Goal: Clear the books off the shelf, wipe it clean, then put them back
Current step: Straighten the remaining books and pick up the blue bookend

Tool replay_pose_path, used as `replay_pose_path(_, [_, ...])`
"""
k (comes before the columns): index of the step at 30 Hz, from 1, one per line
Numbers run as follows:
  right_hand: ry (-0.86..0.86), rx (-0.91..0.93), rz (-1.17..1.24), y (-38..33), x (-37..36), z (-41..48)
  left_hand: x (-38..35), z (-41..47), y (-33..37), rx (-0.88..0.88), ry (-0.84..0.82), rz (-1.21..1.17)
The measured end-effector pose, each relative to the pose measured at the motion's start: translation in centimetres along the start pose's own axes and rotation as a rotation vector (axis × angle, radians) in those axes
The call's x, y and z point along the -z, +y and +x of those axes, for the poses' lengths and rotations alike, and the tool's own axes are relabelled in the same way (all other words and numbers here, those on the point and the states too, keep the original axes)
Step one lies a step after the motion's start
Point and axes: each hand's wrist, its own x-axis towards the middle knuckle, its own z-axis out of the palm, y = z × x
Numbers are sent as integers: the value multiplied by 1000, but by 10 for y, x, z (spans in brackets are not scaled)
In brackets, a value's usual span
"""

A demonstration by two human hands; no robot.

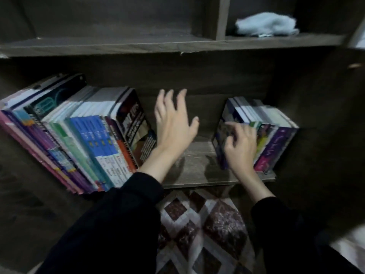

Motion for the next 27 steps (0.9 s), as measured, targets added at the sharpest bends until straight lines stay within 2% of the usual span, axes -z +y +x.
replay_pose_path(2, [133,-60,-118,20,17,9,-20,5,29,-54,-84,-47])
replay_pose_path(4, [193,-170,-190,37,31,18,-39,10,54,-109,-174,-100])
replay_pose_path(6, [157,-245,-248,54,39,25,-57,14,75,-167,-301,-104])
replay_pose_path(10, [-16,-163,-381,77,42,23,-80,19,107,-277,-593,-99])
replay_pose_path(12, [-71,-153,-417,82,43,20,-88,20,114,-289,-651,-101])
replay_pose_path(18, [-89,-151,-440,83,42,19,-99,18,112,-230,-588,-149])
replay_pose_path(23, [-115,-177,-462,83,41,19,-99,19,100,-26,-557,-359])
replay_pose_path(27, [-102,-189,-459,83,38,20,-96,32,103,115,-442,-306])
